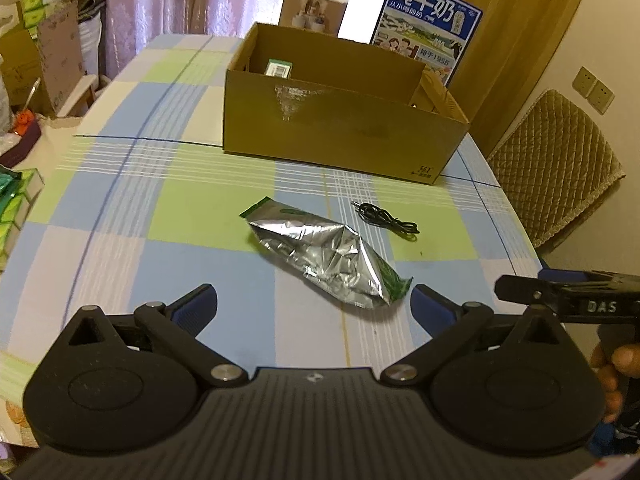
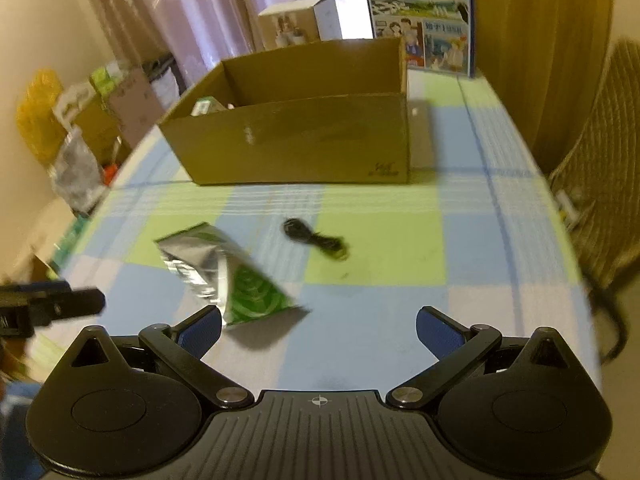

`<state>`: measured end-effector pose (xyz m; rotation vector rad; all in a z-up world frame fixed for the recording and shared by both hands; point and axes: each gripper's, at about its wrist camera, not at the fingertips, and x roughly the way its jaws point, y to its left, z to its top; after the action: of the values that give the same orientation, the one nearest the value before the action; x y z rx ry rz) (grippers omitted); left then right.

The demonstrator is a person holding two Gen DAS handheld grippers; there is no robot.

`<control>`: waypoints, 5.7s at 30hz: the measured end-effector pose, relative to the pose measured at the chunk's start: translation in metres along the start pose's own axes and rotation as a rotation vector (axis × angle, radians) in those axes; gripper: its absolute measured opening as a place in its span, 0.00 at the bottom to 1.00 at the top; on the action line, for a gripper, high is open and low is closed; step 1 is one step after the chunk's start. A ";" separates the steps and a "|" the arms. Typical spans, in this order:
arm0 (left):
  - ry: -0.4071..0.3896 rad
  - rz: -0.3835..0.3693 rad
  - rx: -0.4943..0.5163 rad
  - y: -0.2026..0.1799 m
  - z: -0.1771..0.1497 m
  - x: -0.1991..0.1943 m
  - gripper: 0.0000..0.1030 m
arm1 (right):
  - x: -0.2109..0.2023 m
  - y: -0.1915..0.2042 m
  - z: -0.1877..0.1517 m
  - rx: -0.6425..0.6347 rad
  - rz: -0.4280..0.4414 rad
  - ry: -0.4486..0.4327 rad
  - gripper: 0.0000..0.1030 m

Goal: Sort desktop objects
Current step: 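Move both tools back toward the foil packet and black cable, then grasp the silver foil tea bag with the left tool while the right tool grasps the black cable, then lift and carry the foil bag with the left tool while the right tool carries the cable over the box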

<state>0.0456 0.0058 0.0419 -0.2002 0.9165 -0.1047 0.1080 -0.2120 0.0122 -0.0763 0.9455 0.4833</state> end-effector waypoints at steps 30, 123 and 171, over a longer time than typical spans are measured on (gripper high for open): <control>0.253 -0.085 0.018 0.006 0.041 0.166 0.81 | 0.127 -0.027 0.050 -0.226 0.019 0.096 0.98; 0.254 -0.141 0.411 0.022 0.062 0.179 0.57 | 0.139 0.035 0.002 -0.394 0.085 0.249 0.37; 0.205 -0.134 0.437 0.001 0.061 0.139 0.44 | 0.102 0.006 0.019 -0.162 0.083 0.172 0.13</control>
<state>0.1779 -0.0094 -0.0304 0.1592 1.0604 -0.4515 0.1693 -0.1647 -0.0568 -0.2292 1.0794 0.6372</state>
